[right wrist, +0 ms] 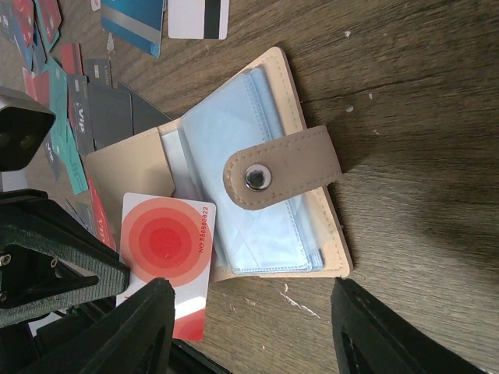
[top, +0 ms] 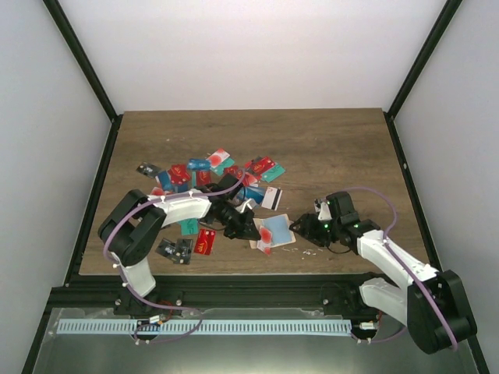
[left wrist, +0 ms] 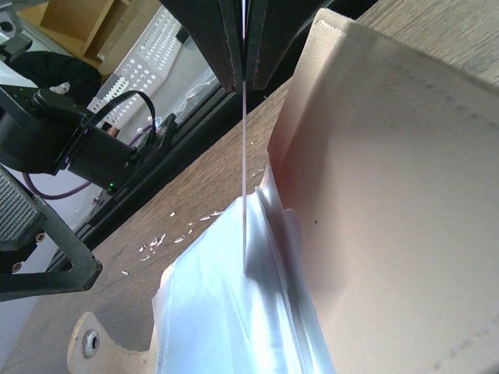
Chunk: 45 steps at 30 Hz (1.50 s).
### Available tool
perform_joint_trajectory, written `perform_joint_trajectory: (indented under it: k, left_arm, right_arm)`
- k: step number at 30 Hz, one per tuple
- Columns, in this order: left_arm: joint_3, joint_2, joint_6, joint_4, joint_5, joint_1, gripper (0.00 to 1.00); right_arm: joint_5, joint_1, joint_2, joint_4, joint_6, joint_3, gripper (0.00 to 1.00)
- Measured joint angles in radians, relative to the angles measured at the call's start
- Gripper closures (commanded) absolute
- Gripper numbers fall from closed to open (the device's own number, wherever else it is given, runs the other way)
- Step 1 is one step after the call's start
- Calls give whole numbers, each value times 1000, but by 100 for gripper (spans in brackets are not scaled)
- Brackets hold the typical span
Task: Put the credit cards into the card holder
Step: Insert the credit card into the card holder.
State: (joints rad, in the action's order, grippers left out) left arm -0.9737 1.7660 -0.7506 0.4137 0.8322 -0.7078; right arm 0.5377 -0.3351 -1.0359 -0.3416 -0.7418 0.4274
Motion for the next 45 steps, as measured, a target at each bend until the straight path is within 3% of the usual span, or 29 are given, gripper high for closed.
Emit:
perform_joint_trajectory:
  k: [31,45]
  left_arm:
    - [-32,74,-30,-71,-13,12,96]
    - [-25,82,-99,-146,-27,28,96]
  right_arm:
    - [46,0,-85,63,11,-18,47]
    - [66,0,-179,106,43,-23,55]
